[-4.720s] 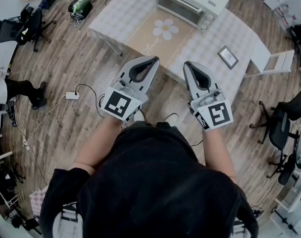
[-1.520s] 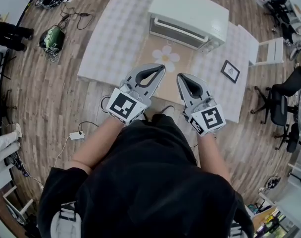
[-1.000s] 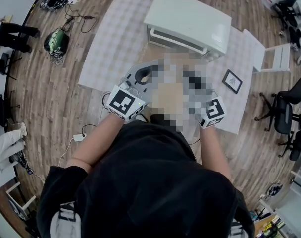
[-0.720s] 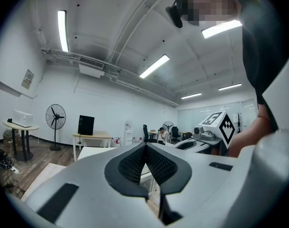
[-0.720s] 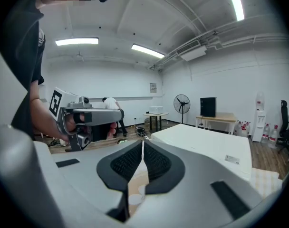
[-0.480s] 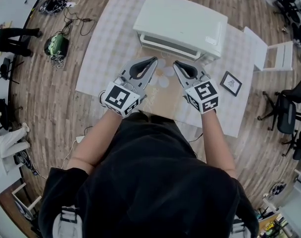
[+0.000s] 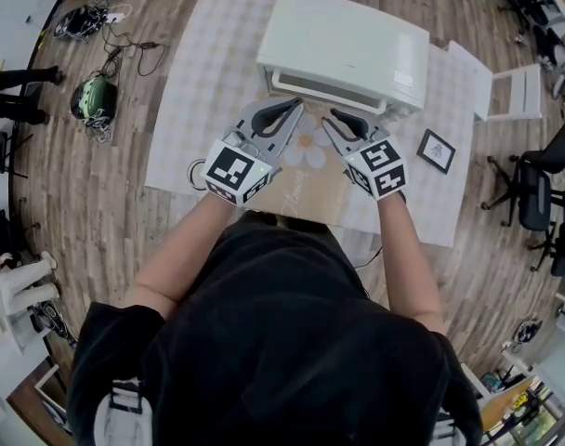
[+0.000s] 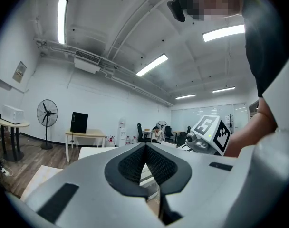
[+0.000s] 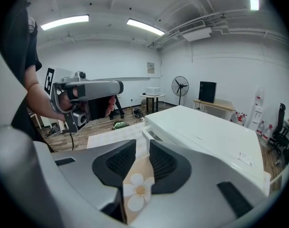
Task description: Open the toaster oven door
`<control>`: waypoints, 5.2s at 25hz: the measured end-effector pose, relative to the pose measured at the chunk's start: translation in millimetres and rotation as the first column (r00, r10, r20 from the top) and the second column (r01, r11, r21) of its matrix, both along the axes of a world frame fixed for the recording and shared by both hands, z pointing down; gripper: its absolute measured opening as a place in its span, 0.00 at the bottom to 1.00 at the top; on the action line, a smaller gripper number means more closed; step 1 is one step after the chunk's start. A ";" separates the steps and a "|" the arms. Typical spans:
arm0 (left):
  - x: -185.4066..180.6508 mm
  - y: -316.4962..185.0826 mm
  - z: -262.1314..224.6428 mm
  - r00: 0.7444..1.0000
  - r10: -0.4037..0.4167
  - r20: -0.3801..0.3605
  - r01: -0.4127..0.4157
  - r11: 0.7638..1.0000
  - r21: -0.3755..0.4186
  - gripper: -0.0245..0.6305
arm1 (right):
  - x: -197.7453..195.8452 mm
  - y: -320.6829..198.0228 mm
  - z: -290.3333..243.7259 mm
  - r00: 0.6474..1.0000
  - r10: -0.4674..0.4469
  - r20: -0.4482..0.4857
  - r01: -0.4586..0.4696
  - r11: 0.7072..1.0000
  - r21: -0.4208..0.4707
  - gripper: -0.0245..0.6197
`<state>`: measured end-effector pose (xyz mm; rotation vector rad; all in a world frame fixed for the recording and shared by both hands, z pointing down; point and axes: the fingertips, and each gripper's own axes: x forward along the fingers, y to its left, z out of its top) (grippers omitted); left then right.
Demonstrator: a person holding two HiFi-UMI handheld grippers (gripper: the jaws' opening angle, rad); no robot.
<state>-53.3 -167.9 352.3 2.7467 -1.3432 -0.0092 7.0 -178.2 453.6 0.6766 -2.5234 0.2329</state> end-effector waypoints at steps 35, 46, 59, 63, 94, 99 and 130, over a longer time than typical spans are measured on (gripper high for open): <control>-13.4 -24.2 26.1 0.999 0.050 -0.017 -0.051 0.998 -0.048 0.06 | 5.7 -60.0 88.9 0.751 -0.254 -0.610 0.242 0.965 -0.103 0.20; -18.9 2.0 28.3 0.999 0.047 -0.023 -0.049 0.997 -0.057 0.06 | 6.1 -51.5 92.1 0.701 -0.289 -0.652 0.267 0.954 -0.135 0.18; -22.8 17.5 28.3 0.997 0.069 -0.046 -0.072 0.995 -0.062 0.06 | 6.4 -24.9 100.8 0.690 -0.298 -0.659 0.258 0.953 -0.161 0.17; -21.6 21.8 29.9 0.995 0.081 -0.050 -0.085 0.994 -0.065 0.06 | 6.5 -13.2 106.8 0.689 -0.305 -0.657 0.252 0.951 -0.176 0.18; -10.8 34.4 45.2 0.984 0.169 -0.062 -0.174 0.980 -0.094 0.06 | 6.9 44.7 141.1 0.698 -0.266 -0.665 0.230 0.962 -0.144 0.20; -9.5 33.5 49.4 0.983 0.174 -0.064 -0.179 0.979 -0.098 0.06 | 7.9 51.7 148.9 0.688 -0.270 -0.673 0.238 0.961 -0.142 0.22; 2.6 43.8 68.6 0.980 0.192 -0.056 -0.198 0.971 -0.133 0.06 | 10.2 97.3 189.5 0.642 -0.250 -0.725 0.272 0.958 -0.089 0.26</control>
